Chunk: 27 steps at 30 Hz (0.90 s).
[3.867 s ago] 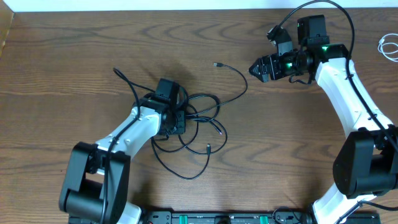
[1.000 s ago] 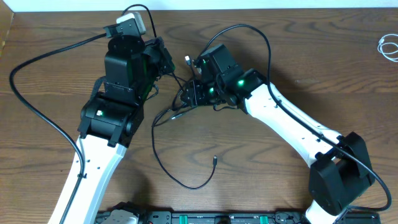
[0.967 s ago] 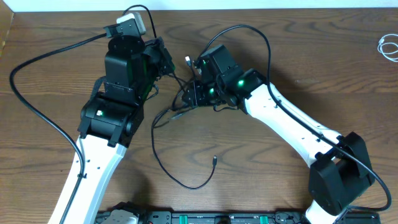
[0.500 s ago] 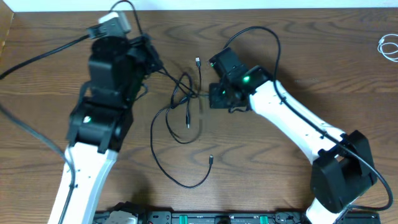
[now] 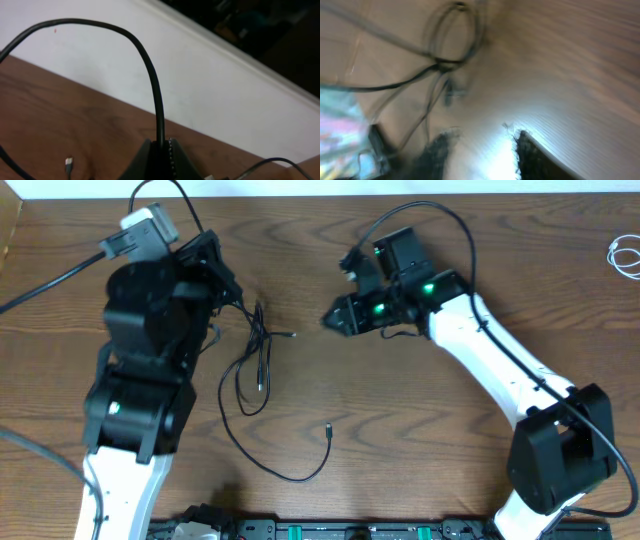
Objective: Untangle cables
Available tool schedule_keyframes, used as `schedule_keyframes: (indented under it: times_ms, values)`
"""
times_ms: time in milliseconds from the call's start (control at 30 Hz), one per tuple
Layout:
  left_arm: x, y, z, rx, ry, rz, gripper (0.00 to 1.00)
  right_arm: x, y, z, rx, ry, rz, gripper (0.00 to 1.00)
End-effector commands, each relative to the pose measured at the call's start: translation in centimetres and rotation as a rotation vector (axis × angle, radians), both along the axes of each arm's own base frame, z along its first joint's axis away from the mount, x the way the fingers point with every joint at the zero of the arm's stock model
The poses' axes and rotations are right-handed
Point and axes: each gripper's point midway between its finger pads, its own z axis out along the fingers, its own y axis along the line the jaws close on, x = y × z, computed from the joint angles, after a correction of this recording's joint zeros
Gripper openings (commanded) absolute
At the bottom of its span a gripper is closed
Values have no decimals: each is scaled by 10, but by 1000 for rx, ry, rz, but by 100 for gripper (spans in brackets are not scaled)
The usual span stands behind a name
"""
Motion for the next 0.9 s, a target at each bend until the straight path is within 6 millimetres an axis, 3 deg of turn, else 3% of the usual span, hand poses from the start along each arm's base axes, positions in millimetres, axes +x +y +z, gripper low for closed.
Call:
schedule_keyframes:
  times_ms: [0,167,300,600,667,733,800,867]
  values:
    - [21,6,-19,24,52,52,7,-31,35,13,116,69,112,57]
    - [39,2,-31,-3,69,61,7,-22,39,-15,-33,142,-142,69]
    - [40,2,-23,-12,38,61,7,-28,48,-42,-85,199,-173,65]
    - [39,2,-26,-10,50,61,8,-40,58,-102,-174,275,-137,53]
    - [39,2,-26,-10,49,61,7,-39,56,-107,-191,267,-137,48]
    - [39,3,-26,-7,49,64,7,-33,48,-112,-230,234,-152,34]
    - [39,6,-25,5,47,82,8,-24,36,-115,-271,201,-175,1]
    - [39,10,-24,27,41,100,7,-14,18,-118,-316,182,-216,1]
